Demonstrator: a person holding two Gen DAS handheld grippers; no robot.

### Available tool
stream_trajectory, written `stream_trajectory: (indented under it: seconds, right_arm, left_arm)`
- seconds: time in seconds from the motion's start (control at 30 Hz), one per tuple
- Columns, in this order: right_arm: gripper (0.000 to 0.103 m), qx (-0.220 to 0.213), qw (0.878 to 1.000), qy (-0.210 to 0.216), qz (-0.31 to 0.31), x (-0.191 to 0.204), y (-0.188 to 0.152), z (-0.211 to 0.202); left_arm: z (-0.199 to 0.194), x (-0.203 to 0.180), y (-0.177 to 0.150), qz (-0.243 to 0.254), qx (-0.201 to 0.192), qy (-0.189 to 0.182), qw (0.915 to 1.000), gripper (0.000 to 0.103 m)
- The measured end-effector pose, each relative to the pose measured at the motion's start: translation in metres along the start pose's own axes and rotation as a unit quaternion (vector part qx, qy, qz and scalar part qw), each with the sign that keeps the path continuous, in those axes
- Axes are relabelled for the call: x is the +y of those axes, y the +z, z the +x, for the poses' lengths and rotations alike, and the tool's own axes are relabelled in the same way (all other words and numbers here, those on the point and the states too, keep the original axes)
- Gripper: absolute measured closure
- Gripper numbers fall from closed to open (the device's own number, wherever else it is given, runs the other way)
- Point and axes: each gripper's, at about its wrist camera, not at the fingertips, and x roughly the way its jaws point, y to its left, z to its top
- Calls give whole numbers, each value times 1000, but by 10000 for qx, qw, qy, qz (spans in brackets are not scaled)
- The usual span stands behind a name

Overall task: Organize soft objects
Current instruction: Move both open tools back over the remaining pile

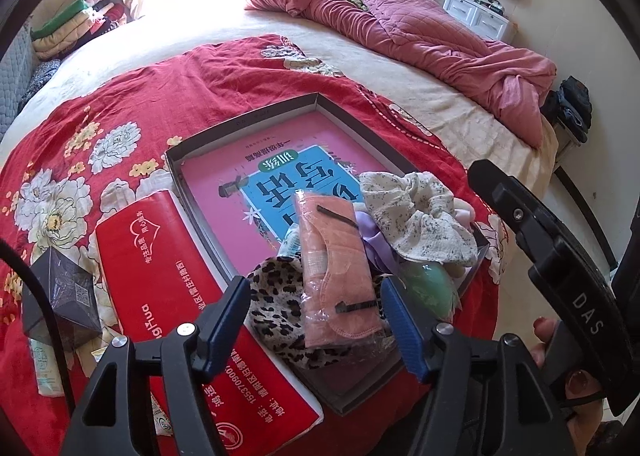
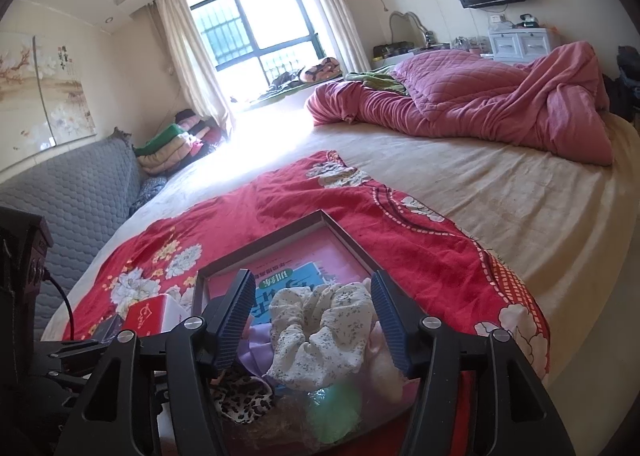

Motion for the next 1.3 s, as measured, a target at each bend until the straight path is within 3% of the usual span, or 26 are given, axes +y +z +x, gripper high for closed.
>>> stream_trajectory:
  seconds: [0.23,0.6,1.3]
  right_arm:
    - [33,30,9998,-167,-43,1,0,-2]
    - [30,-290,9991,-293,-132,14,8,-22]
    - [29,-618,9956,-297,-645,62,18,-59]
  left_arm:
    - [-13,1,-1,-50,-135,84,9999,32]
    - [-40,11,-9,-217,-318,149,9991,25]
    - [-86,40,-28,-428,-561,340,9969,24]
